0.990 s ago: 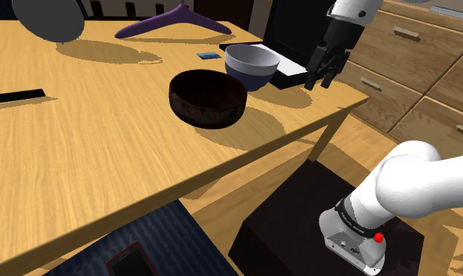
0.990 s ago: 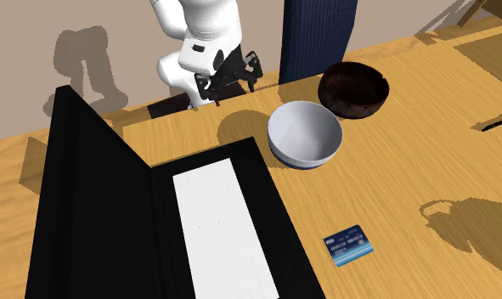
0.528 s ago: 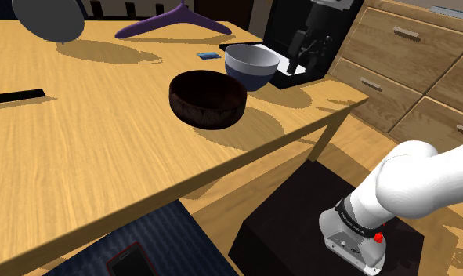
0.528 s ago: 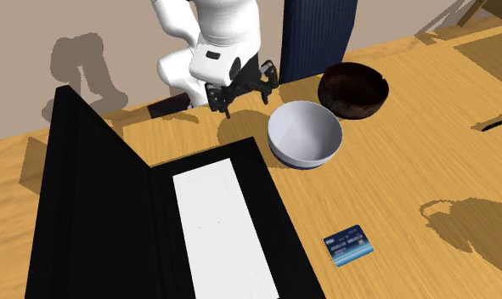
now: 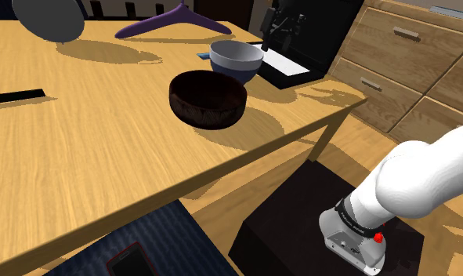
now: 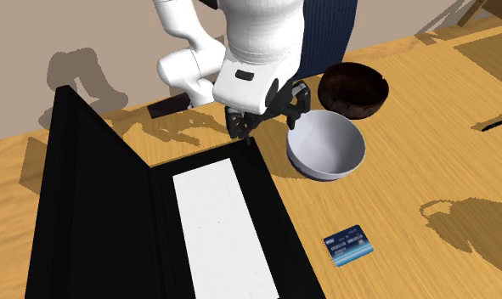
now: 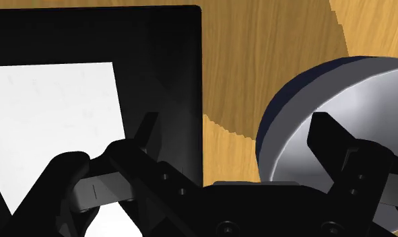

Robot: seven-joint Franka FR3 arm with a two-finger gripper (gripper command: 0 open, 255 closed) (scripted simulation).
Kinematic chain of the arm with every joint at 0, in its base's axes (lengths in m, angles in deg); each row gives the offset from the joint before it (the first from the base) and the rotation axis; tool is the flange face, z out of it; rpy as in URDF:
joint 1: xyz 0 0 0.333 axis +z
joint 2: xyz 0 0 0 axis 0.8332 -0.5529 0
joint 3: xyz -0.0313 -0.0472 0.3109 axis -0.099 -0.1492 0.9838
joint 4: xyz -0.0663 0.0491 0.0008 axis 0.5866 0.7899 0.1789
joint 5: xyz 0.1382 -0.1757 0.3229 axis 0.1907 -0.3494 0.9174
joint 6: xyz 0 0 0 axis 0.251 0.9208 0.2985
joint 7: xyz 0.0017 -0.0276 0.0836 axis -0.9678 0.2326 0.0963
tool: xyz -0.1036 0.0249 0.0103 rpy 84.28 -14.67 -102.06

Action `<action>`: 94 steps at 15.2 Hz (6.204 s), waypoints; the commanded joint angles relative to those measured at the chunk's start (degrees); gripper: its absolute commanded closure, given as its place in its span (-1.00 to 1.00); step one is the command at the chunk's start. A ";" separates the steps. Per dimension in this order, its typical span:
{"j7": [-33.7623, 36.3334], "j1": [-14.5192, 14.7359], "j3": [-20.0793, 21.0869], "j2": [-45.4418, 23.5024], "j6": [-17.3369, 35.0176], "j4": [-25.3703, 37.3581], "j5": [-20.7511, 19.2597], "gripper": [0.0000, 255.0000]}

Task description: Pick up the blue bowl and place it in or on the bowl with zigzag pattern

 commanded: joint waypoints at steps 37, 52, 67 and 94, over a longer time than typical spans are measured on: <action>-18.07 7.99 1.99 -4.86 -3.28 10.09 6.75 -1.00; -18.25 8.34 2.71 -3.81 2.65 3.19 6.94 -1.00; -21.73 6.53 0.56 -8.80 -0.52 9.10 3.69 -1.00; -25.32 4.97 -1.13 -13.38 2.17 9.13 0.58 1.00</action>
